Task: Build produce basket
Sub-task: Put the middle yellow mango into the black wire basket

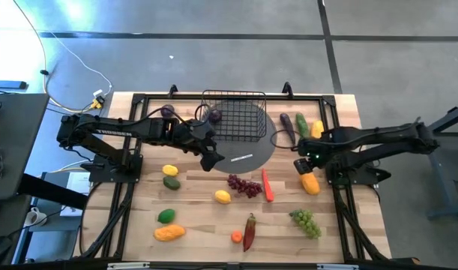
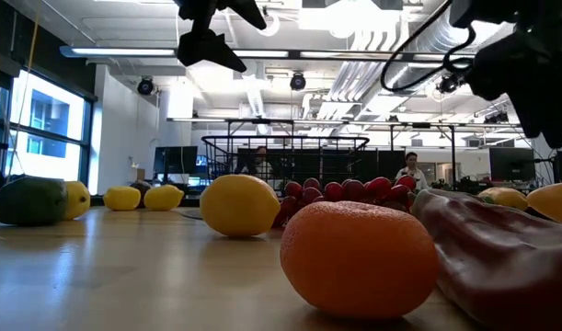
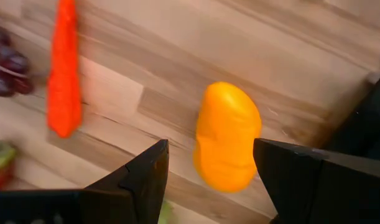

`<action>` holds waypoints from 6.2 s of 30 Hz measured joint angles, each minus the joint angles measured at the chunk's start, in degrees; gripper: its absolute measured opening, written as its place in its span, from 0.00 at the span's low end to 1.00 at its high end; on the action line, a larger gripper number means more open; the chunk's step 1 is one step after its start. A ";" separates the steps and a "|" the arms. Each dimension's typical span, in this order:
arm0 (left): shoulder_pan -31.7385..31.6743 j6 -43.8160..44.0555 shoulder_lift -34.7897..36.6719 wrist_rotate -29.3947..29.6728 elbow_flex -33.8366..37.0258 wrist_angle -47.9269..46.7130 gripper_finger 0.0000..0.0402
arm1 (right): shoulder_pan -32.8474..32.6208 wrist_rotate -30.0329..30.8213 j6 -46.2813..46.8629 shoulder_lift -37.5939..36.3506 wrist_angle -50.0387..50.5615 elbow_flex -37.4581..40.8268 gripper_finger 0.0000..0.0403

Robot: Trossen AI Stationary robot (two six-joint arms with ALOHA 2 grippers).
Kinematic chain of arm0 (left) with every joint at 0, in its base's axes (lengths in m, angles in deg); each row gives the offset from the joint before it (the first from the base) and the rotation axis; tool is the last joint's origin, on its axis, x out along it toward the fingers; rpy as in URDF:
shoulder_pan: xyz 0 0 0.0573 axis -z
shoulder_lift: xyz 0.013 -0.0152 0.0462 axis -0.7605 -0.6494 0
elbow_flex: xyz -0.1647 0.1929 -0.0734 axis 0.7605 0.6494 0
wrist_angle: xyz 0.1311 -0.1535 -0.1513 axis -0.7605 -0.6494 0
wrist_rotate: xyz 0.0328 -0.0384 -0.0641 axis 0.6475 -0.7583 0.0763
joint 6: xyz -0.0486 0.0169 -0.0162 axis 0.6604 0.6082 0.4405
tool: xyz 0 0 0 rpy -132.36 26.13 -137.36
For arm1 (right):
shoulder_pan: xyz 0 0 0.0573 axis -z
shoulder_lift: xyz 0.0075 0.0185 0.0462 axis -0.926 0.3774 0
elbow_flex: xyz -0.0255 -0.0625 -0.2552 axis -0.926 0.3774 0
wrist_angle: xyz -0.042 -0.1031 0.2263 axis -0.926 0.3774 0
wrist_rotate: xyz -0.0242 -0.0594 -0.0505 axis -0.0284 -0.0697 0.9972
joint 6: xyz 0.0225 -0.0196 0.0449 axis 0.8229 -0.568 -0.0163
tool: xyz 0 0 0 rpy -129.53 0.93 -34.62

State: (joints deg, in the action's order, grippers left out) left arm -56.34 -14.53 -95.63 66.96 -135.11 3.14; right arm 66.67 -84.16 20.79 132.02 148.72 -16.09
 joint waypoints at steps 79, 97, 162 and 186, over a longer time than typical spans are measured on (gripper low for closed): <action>-3.50 -4.77 0.00 -0.53 0.01 0.02 0.86 | -2.77 -0.99 -4.52 30.55 -4.49 -4.98 0.20; -13.03 -16.81 6.06 -1.27 0.07 -0.61 0.86 | -2.30 5.54 -2.99 30.53 -1.74 -26.11 0.19; -22.03 -16.35 6.47 -1.27 0.02 -11.32 0.86 | 32.01 9.86 -59.58 31.42 -65.69 -14.87 0.22; -22.03 -16.58 6.45 -1.27 0.00 -18.98 0.86 | 32.07 9.78 -55.47 35.60 -65.84 -14.84 0.44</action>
State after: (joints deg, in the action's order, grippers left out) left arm -78.37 -31.11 -89.18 65.70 -135.11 -15.84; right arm 98.74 -74.38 -34.68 167.63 82.87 -30.93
